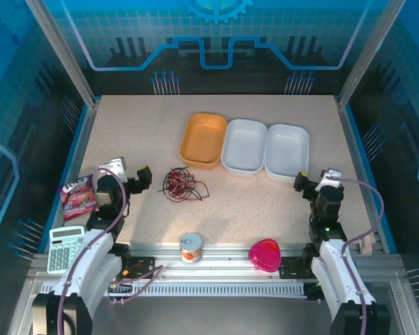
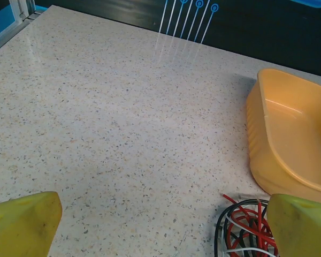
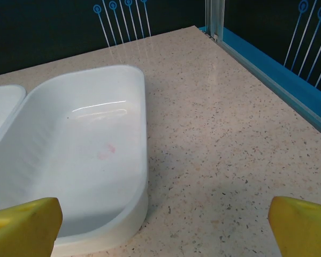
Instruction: Untangle the cables
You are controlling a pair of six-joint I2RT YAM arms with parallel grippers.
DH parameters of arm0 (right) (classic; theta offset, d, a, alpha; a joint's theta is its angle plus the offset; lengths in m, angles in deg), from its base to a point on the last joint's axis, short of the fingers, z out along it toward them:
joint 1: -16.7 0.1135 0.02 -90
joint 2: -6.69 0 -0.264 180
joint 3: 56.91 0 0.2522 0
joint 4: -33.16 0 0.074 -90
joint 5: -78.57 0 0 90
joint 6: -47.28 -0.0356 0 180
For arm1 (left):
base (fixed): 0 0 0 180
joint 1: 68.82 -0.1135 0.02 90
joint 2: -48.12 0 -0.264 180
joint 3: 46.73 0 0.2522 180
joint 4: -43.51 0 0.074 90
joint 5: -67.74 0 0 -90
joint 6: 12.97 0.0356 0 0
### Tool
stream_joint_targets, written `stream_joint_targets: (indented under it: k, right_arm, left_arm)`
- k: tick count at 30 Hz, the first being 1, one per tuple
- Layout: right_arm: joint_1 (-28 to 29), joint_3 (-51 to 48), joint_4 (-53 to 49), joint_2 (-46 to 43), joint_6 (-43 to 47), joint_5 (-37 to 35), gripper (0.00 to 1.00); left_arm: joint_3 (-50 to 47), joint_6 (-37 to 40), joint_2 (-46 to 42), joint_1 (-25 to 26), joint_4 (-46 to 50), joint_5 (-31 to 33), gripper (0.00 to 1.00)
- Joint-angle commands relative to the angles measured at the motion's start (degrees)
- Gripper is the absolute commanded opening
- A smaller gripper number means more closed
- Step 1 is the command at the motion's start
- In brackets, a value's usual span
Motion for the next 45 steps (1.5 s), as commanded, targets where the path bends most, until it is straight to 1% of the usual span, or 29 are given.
stream_joint_targets:
  k: [1,19,21,27,31,39,40,43,45]
  right_arm:
    - [1.0,-0.2,2.5,0.4,0.6,-1.1,1.00]
    - [1.0,0.0,2.5,1.4,0.5,0.0,1.00]
    - [1.0,0.0,4.1,1.6,0.6,0.1,1.00]
    - [1.0,0.0,4.4,1.8,0.7,0.6,1.00]
    - [1.0,0.1,4.5,1.8,0.8,1.4,1.00]
    - [1.0,1.8,3.2,1.3,1.1,2.3,1.00]
    - [1.1,2.4,1.0,1.3,1.1,2.6,1.00]
    - [1.7,4.5,-1.5,1.6,0.7,2.8,1.00]
    - [2.8,6.1,-3.9,2.0,0.3,2.3,1.00]
  left_arm:
    - [-1.0,-0.1,-0.7,-0.3,-0.5,1.7,0.99]
    - [-1.7,-0.4,-1.3,-0.3,-0.2,3.2,0.99]
    - [-1.7,-0.5,-1.2,-0.3,-0.2,3.4,0.99]
    - [-1.7,-0.4,-1.2,-0.3,-0.2,3.3,0.99]
    - [-1.8,0.1,-2.0,-0.3,-0.9,1.5,0.99]
    - [-1.0,0.2,-2.1,-0.3,0.7,0.7,0.99]
    - [-0.5,0.0,-2.0,-0.3,1.2,0.3,0.99]
    - [1.3,0.0,-1.7,-0.3,2.8,-2.9,0.99]
    - [2.6,-1.4,-1.5,-0.3,3.4,-5.2,0.99]
